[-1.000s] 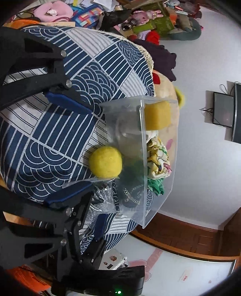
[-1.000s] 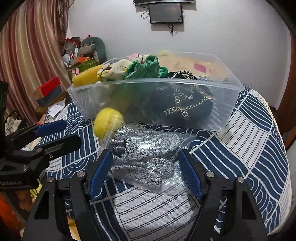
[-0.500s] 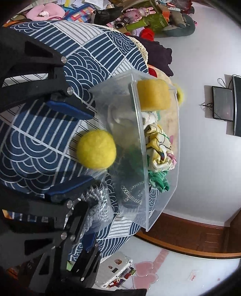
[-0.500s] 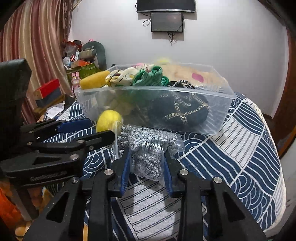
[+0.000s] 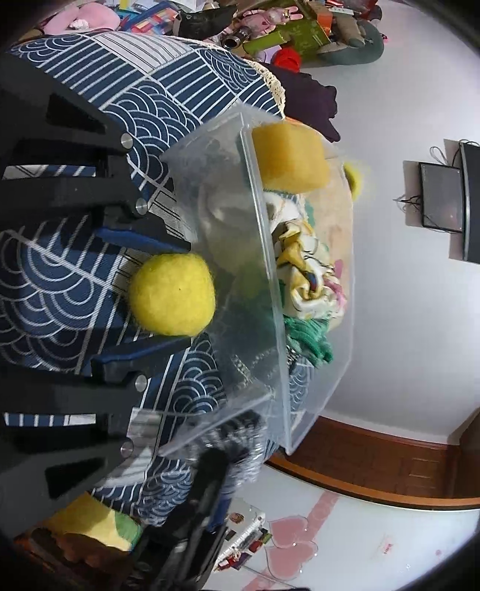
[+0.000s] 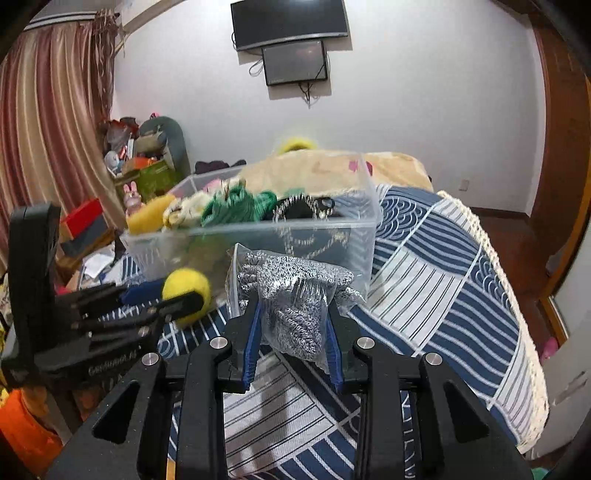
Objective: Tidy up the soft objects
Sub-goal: 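Place the silver pouch into the box with the right tool while the left drops the felt ball in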
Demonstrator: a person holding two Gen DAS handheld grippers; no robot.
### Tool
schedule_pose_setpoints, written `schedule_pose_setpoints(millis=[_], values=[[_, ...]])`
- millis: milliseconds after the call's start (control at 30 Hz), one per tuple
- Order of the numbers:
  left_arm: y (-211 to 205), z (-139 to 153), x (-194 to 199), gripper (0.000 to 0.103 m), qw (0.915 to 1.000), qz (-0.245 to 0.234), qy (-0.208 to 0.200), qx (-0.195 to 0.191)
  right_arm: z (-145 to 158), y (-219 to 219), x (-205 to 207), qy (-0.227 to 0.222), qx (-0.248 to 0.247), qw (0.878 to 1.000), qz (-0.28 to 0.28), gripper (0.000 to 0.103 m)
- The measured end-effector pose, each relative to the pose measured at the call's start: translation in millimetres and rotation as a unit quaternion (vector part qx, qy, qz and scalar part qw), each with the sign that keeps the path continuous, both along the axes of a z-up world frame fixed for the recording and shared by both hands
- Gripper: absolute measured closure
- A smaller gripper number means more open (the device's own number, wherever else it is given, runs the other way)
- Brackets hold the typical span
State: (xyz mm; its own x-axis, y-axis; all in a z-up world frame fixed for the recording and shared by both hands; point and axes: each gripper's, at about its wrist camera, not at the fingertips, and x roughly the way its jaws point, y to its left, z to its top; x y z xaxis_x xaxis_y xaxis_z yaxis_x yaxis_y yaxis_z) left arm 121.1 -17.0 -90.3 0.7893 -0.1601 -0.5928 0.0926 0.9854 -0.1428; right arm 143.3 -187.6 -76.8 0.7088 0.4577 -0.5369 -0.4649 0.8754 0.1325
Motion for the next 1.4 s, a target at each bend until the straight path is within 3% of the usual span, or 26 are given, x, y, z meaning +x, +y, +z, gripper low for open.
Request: schedule_pose_setpoints(millis=[300,533,767,1100,1400], values=[[12,42,-24,0.06,0.998,0.007,-0.062,-0.004,36,3,2,-0.05,0.008,0.999,-0.01,0.075],[23,69,-20,0.06,0.9952,0.023,-0.095,-0.003,56,11,14,-0.082,0.007,0.996,-0.016,0.075],[27,64,9,0.06,0.9963,0.035,-0.079,0.0,54,32,33,-0.086,-0.001,0.996,-0.013,0.075],[23,40,45,0.06,0.9991,0.02,-0.035,-0.009,25,51,66,-0.029,-0.022,0.999,-0.003,0.075],[20,38,45,0.06,0.9993,0.02,-0.031,-0.007,17,51,64,-0.02,-0.052,0.998,0.004,0.068]])
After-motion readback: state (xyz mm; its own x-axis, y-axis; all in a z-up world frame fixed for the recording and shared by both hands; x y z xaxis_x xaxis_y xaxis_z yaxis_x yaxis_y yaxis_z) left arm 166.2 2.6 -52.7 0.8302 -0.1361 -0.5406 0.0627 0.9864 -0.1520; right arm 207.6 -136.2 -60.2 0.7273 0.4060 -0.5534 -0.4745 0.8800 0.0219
